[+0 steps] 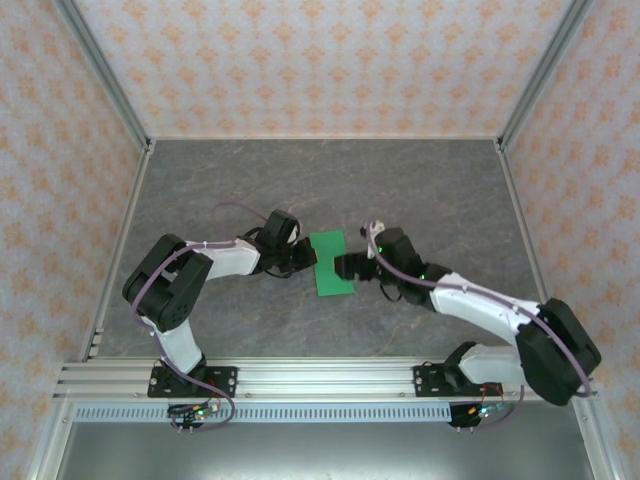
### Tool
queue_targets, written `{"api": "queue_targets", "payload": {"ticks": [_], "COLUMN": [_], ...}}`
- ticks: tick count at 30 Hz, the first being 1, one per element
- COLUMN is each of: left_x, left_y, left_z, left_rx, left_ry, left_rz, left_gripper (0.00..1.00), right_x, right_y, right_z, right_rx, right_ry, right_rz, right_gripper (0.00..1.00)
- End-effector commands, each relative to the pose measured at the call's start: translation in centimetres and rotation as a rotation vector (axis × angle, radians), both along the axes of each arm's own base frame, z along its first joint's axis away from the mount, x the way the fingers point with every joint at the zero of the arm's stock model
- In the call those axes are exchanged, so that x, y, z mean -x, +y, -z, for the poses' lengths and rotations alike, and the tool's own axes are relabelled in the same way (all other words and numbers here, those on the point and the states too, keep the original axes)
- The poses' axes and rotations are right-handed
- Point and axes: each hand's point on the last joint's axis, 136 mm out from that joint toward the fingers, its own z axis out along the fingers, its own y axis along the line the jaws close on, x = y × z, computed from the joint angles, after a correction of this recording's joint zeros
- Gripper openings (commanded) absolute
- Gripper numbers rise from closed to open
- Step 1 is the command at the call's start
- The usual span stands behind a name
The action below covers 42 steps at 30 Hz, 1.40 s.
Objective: Fold a paper plane with a square sheet of paper (fold left side to right side)
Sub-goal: Third fold the triangle at the center of the table.
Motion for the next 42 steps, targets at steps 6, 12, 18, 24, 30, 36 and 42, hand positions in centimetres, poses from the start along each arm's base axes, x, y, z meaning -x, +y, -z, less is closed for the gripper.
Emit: {"api": "queue_targets", "payload": {"ticks": [6,12,18,24,30,36,42], "left_x": [0.4,0.4,0.3,0.3,0.2,0.4,0.6], "left_y": [-0.9,-1.1,-1.3,-1.4,-1.3,-1.1,-0.8], "left_z": [-1.4,-1.8,-2.3,-2.5,-2.6,-2.3,-2.1], "left_rx": [0.042,0.041,0.044,0.042,0.04,0.029,0.016], "left_ry": [0.017,0.027,0.026,0.029,0.028,0.035,0.038], "left_rz": [0.03,0.05,0.064,0.069,0.073,0.08,0.08], "left_gripper": [0.0,0.0,0.0,0.0,0.0,0.0,0.0], "right_x": [4.7,4.8,4.5,4.3,3.0,1.7,1.8], "right_y": [0.2,2.3,4.4,5.1,5.6,5.7,5.9], "right_z": [2.2,4.1,5.5,6.8,6.4,5.8,5.3], "right_rx": [0.381,0.61,0.712,0.784,0.796,0.8,0.782], "right_ry": [-0.224,-0.293,-0.319,-0.316,-0.355,-0.376,-0.369], "right_rz": [-0.125,-0.252,-0.352,-0.409,-0.345,-0.282,-0.302], "right_gripper": [0.87,0.9,0.91,0.91,0.88,0.68,0.41]}}
